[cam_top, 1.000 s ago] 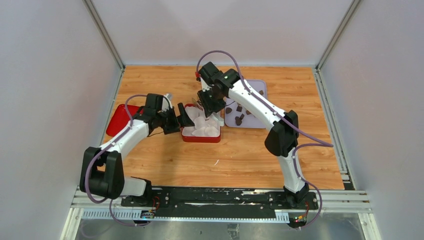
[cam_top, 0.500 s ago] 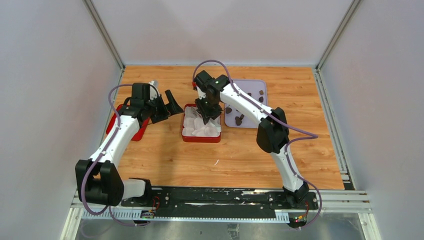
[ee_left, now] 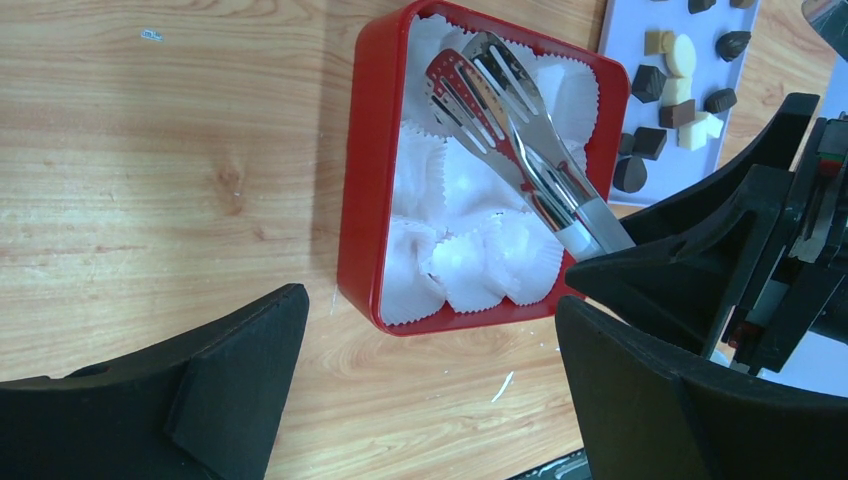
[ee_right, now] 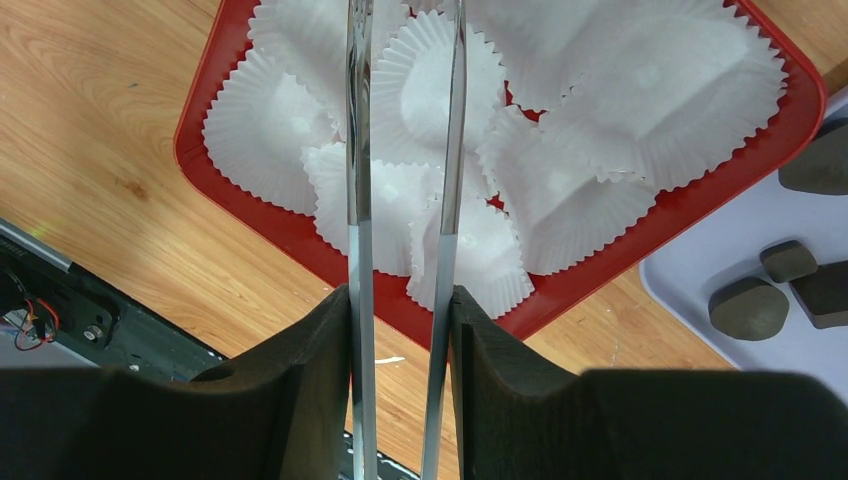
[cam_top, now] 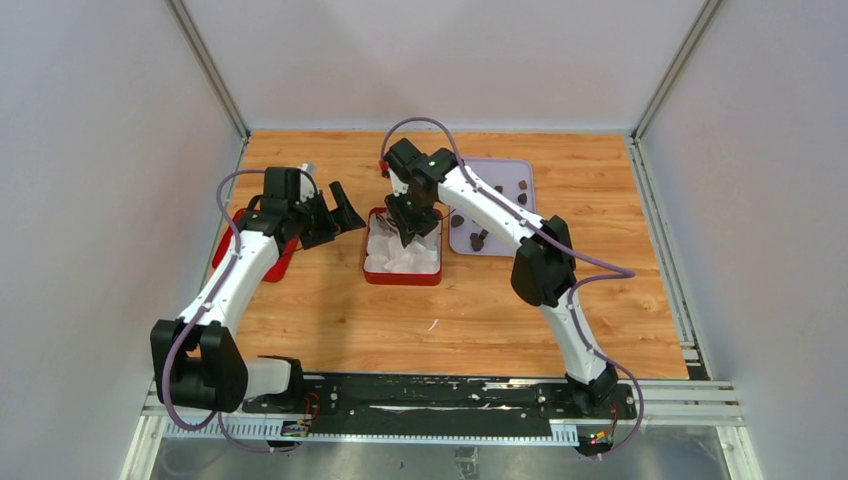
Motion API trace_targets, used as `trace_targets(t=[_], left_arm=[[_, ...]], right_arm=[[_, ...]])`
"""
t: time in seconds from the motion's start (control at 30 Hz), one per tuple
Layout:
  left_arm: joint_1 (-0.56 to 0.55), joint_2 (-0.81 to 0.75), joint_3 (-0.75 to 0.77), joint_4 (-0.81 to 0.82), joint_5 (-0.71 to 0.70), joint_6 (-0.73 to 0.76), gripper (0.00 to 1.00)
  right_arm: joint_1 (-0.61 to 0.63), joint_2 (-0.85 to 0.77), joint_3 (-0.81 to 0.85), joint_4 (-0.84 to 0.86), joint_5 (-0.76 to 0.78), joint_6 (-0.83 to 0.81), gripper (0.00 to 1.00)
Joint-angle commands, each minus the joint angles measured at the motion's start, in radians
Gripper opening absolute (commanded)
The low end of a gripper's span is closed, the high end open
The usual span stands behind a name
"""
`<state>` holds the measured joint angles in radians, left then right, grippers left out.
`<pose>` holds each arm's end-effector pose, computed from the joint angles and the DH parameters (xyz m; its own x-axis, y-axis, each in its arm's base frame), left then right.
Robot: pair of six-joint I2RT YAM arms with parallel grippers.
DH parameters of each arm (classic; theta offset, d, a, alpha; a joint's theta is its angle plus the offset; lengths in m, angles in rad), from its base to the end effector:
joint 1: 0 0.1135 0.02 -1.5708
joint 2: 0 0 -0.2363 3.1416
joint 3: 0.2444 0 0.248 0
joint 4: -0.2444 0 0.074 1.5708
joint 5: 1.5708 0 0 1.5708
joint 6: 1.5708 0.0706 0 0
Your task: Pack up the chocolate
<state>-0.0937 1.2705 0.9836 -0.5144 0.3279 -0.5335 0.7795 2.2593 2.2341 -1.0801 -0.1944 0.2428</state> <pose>0.2924 -0.0503 0.2275 -0.7742 -0.4108 -0.4814 -0.0953 0.8277 -0.5530 0.3293 0.3447 0.2219 -0.7976 -0.4566 -0.3942 -0.5765 0.7693 0.2755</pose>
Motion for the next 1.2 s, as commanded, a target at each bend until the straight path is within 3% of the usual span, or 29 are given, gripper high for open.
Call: trace_targets(t=[0.0,0.07,0.17,0.37,0.6,0.8,1.03,1.17], left_arm=[[0.005,-0.01,-0.002,-0.003,-0.002,0.002,1.0],[0.005,-0.006,0.0,0.0,0.004,-0.002,1.0],[0.005,0.008,0.007,0.004,0.017,-0.008,1.0],[0.005,0.011,0.003,0.023,0.041,-0.031,1.0],[0.004,0.016,0.013,0.033,0.047,-0.035,1.0],[0.005,0.017,0.018,0.022,0.042,-0.025,1.0],[0.005,0.03,0.032,0.011,0.041,-0.012,1.0],[0.004,0.047,0.037,0.02,0.045,-0.011,1.0]], right_arm=[[0.023,0.027,0.042,-0.01,-0.015,-0.011,0.24],[0.023,0.028,0.042,-0.01,-0.004,-0.003,0.36],[0.023,0.027,0.039,-0.006,0.0,0.002,0.45],[0.023,0.022,0.039,-0.002,0.018,0.007,0.52],[0.024,-0.026,0.042,-0.002,0.027,0.006,0.41],[0.016,-0.167,-0.002,-0.003,0.111,0.004,0.36],[-0.047,-0.42,-0.306,0.01,0.267,0.015,0.25],[-0.146,-0.569,-0.528,0.042,0.3,0.058,0.24]])
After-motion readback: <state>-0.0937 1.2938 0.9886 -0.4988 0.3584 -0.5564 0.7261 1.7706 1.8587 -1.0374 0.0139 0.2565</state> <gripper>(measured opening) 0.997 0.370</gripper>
